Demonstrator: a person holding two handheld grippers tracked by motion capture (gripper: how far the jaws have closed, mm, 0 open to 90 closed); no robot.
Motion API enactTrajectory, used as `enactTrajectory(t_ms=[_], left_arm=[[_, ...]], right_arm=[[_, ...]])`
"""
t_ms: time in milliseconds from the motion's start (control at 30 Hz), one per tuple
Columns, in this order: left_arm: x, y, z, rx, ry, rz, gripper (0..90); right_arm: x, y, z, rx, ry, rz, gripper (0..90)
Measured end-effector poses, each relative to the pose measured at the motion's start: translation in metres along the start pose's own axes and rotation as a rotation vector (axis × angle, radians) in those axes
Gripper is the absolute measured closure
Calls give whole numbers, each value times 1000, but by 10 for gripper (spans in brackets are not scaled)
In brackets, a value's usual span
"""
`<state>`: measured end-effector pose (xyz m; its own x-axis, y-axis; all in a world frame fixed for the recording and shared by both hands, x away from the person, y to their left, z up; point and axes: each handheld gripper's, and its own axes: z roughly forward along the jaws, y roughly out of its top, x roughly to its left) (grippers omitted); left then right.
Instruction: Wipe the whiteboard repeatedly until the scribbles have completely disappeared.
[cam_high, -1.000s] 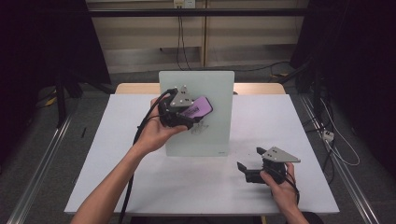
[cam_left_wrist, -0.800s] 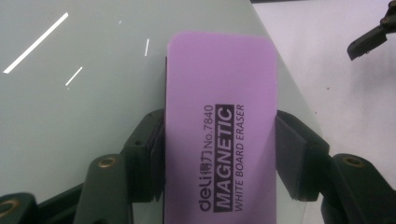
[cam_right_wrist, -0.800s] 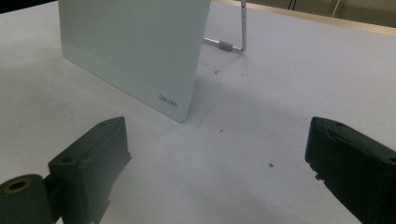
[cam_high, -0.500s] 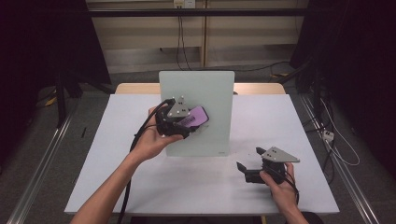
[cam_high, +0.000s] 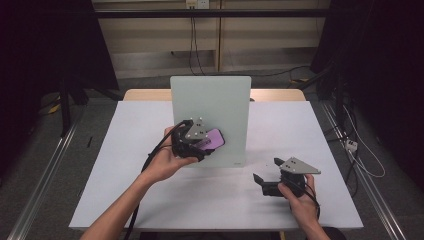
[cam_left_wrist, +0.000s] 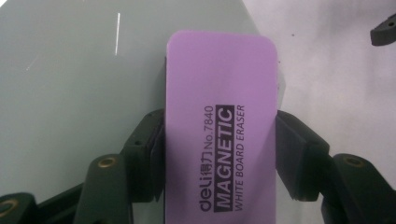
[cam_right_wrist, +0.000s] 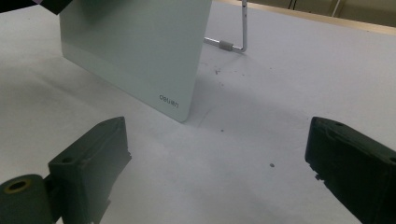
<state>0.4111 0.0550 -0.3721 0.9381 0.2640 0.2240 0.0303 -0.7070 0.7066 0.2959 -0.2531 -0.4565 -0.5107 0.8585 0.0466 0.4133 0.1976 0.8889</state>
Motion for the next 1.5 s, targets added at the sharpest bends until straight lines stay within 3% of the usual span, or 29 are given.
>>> enactTrajectory(t_ms=[233, 667, 800, 933, 1200, 1333, 1500], left_arm=[[3, 4, -2, 12, -4, 6, 408], [17, 35, -11, -53, 32, -11, 407], [12, 35, -2, -49, 12, -3, 407], [-1, 32, 12, -4, -5, 43, 408], [-20, 12, 32, 72, -69, 62, 408], [-18, 10, 28, 82, -64, 58, 408], [-4, 15, 7, 29, -1, 15, 408]], right_arm=[[0, 0, 0, 0, 0, -1, 59], [0, 0, 0, 0, 2, -1, 59], [0, 0, 0, 1, 2, 0, 59], [0, 0, 0, -1, 2, -1, 59], [-1, 0, -2, -4, 0, 1, 59], [-1, 0, -1, -2, 0, 2, 59], [-1, 0, -1, -2, -2, 3, 59]])
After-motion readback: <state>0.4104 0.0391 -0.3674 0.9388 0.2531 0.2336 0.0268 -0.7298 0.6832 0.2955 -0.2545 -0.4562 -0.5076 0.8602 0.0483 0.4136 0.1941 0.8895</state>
